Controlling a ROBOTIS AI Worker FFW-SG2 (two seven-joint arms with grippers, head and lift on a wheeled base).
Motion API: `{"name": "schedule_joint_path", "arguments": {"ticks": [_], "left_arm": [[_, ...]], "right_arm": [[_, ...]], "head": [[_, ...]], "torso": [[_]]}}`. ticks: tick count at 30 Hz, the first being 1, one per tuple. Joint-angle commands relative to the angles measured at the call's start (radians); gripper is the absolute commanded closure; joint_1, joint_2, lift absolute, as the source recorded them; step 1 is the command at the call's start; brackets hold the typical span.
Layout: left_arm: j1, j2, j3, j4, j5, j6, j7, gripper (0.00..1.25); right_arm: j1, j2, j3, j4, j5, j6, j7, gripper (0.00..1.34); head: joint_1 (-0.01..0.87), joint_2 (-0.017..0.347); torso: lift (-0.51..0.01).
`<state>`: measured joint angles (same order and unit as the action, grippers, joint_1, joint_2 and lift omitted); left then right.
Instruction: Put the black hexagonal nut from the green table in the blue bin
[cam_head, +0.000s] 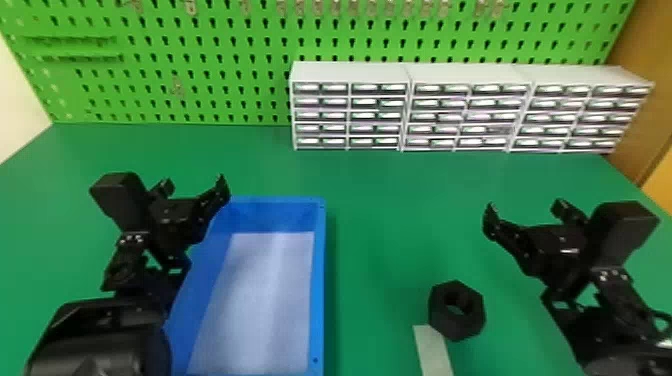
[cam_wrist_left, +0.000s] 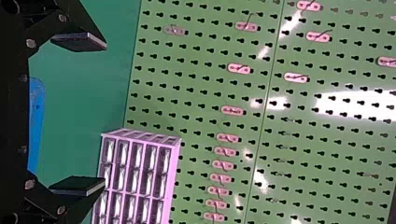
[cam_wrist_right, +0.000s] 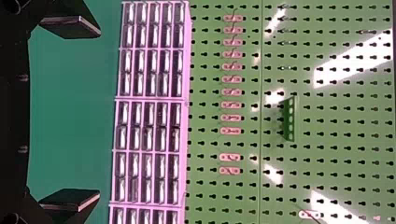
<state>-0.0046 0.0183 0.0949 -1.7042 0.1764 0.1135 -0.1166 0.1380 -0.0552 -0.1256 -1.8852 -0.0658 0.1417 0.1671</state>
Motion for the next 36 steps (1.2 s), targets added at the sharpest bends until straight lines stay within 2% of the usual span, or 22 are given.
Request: {"name": "schedule_joint_path", "arguments": {"ticks": [1,36], "left_arm": [[0.000,0.000,0.000,0.000,0.000,0.000,0.000,0.25],[-0.002,0.000,0.000,0.000,-0.002,0.000,0.000,0.25]], "right_arm": [[-0.001,0.000,0.001,0.000,0.000,-0.001,0.000,0.09],[-0.020,0.000,0.009,0.000,-0.020,0.012,0.000,0.09]], "head": [[0.686,0.051],[0.686,0.051]], "torso": [[-0.097],[-0.097]]}}
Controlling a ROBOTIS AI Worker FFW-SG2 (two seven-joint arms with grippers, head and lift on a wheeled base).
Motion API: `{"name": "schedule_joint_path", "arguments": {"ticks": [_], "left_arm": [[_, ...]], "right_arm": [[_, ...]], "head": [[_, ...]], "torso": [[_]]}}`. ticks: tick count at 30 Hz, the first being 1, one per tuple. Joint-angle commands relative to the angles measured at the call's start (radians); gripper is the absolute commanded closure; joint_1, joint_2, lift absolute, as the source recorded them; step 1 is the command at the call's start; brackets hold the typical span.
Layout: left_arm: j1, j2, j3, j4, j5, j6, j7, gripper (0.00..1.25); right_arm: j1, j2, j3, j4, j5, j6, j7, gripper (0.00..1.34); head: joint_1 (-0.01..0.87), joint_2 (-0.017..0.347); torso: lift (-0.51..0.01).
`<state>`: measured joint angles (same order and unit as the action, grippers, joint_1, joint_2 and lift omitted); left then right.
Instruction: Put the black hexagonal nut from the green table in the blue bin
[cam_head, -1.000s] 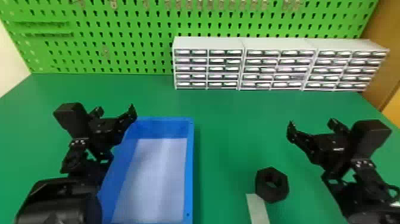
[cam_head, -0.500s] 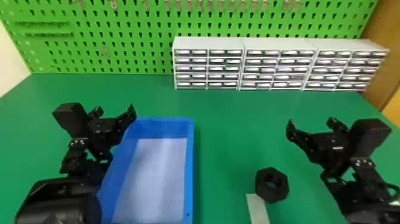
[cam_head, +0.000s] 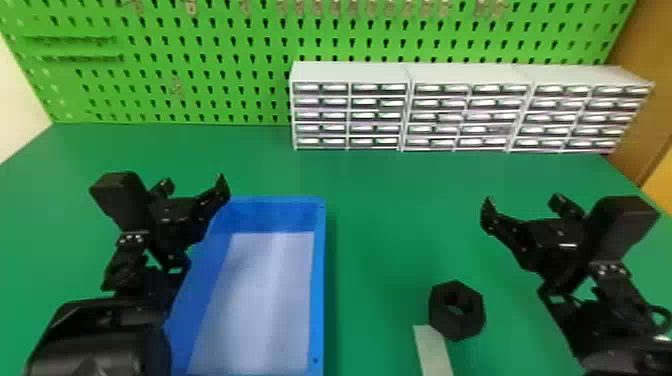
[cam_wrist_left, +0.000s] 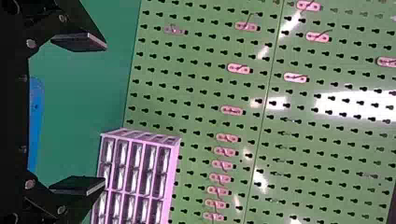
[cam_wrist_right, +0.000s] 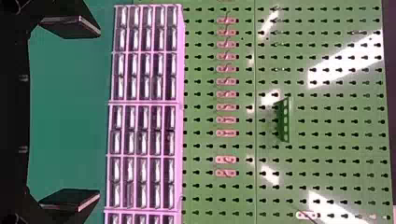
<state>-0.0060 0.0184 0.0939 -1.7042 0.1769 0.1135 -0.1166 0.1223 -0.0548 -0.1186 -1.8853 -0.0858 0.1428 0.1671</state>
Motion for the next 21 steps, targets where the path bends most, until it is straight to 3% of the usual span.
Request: {"name": "schedule_joint_path", "arguments": {"ticks": [1,11,21], "left_arm": [[0.001,0.000,0.003,0.000,-0.002,0.000,0.000,0.25],[0.001,0.000,0.003,0.000,-0.002,0.000,0.000,0.25],[0.005,0.000,0.003,0.000,-0.001,0.000,0.000,0.25]], "right_arm": [[-0.006,0.000,0.004,0.000,0.000,0.015,0.000,0.09],[-0.043,0.012,-0.023,-0.011,-0.032,0.070,0.000,0.09],[-0.119,0.024,-0.070,-0.075,-0.054,0.281,0.000,0.10]], "head": [[0.686,0.051],[0.686,0.051],[0.686,0.051]], "torso": [[-0.097],[-0.097],[-0.097]]}}
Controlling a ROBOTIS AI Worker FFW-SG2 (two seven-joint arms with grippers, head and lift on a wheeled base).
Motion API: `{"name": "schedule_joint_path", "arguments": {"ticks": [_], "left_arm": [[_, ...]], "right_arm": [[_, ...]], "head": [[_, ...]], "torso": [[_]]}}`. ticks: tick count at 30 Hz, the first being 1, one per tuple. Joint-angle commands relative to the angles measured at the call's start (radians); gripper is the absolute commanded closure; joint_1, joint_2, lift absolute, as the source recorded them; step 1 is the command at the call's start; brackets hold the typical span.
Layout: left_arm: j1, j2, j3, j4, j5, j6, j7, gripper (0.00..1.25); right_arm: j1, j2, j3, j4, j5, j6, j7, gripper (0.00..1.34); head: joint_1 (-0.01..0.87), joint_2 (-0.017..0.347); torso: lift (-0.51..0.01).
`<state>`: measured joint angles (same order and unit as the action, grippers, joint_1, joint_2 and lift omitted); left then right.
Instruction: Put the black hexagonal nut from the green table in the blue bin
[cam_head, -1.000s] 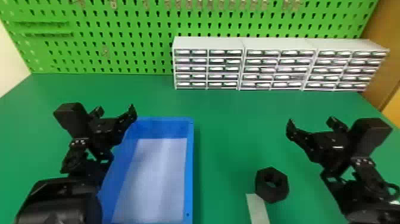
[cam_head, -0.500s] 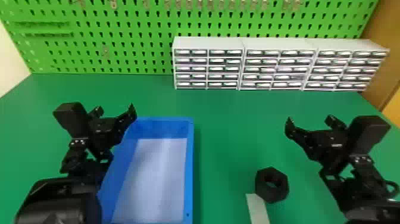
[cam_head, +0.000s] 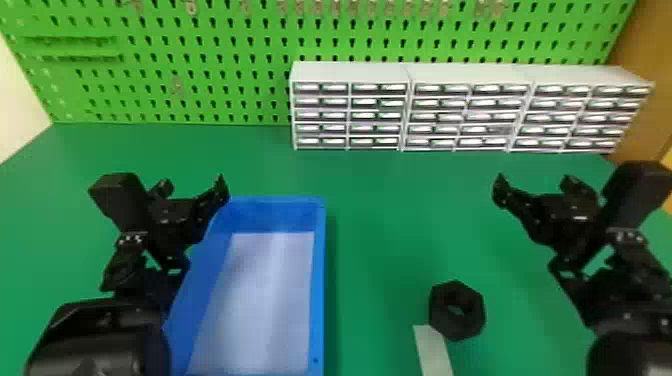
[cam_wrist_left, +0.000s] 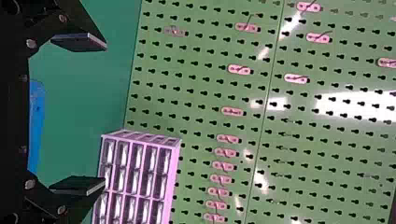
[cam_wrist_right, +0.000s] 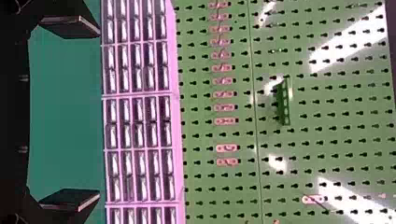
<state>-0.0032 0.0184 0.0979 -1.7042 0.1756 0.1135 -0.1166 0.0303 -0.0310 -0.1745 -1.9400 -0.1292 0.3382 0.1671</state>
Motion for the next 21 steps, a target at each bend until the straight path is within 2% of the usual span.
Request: {"name": "schedule_joint_path", "arguments": {"ticks": [1,10,16,21], "left_arm": [[0.002,0.000,-0.001,0.000,0.001,0.000,0.000,0.25],[0.003,0.000,-0.004,0.000,0.001,0.000,0.000,0.25],[0.003,0.000,-0.007,0.000,0.002,0.000,0.000,0.25],[0.000,0.000,-0.007,0.000,0.002,0.000,0.000,0.25]], "right_arm": [[-0.035,0.000,-0.016,-0.025,-0.013,0.105,0.000,0.10],[-0.110,0.006,-0.020,-0.088,-0.035,0.397,-0.017,0.10],[-0.165,0.006,-0.034,-0.125,-0.069,0.611,-0.064,0.10],[-0.208,-0.007,-0.048,-0.125,-0.133,0.739,-0.120,0.10]], "head": [[0.686,0.051],[0.686,0.051],[0.686,0.051],[0.686,0.051]], "torso": [[-0.097],[-0.097],[-0.097],[-0.097]]}}
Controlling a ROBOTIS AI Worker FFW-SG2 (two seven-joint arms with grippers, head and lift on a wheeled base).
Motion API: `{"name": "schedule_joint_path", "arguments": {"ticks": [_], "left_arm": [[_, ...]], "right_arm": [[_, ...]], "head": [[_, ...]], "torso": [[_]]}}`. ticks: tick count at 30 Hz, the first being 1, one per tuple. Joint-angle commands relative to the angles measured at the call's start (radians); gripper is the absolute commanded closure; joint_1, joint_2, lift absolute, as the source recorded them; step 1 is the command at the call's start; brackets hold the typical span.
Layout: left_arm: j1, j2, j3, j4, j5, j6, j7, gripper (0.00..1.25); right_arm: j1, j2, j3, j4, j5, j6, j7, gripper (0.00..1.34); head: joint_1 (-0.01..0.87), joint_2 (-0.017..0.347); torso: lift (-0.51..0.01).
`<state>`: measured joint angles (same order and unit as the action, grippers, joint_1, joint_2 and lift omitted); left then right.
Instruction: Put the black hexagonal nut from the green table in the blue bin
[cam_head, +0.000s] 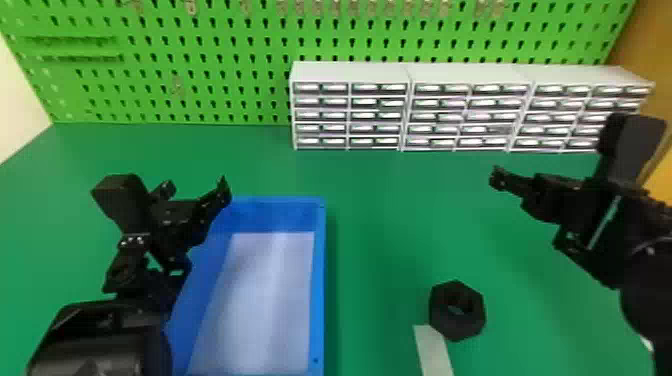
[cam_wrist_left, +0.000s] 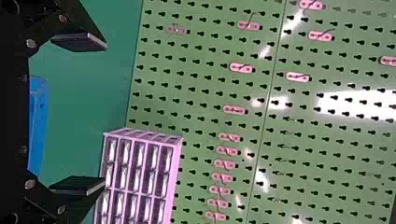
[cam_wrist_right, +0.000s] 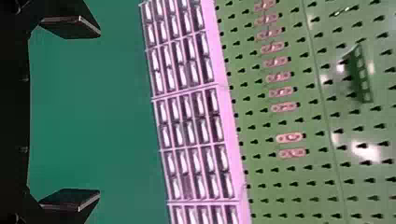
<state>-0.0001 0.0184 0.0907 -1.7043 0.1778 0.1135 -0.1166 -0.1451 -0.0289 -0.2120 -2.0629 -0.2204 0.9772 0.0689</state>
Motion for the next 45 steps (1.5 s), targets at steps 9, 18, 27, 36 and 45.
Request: {"name": "schedule_joint_path", "arguments": {"ticks": [9,18,27,36,45], "left_arm": [[-0.003,0.000,-0.003,0.000,-0.001,0.000,0.000,0.25],[-0.008,0.000,-0.006,0.000,-0.008,0.000,0.000,0.25],[-0.006,0.000,-0.008,0.002,-0.008,0.000,0.000,0.25],[-0.008,0.000,-0.009,0.006,-0.009,0.000,0.000,0.25],[-0.008,0.000,-0.012,0.009,-0.009,0.000,0.000,0.25]], "right_arm": [[-0.110,-0.025,-0.033,-0.002,-0.031,0.347,-0.047,0.10],[-0.208,-0.072,-0.001,0.050,0.006,0.595,-0.047,0.10],[-0.243,-0.098,0.034,0.139,-0.019,0.595,-0.047,0.10],[-0.269,-0.137,0.099,0.259,-0.074,0.595,-0.047,0.10],[-0.271,-0.137,0.134,0.337,-0.082,0.595,-0.047,0.10]], "head": [[0.686,0.051],[0.686,0.051],[0.686,0.051],[0.686,0.051],[0.686,0.051]], "torso": [[-0.097],[-0.097],[-0.097],[-0.097],[-0.097]]}}
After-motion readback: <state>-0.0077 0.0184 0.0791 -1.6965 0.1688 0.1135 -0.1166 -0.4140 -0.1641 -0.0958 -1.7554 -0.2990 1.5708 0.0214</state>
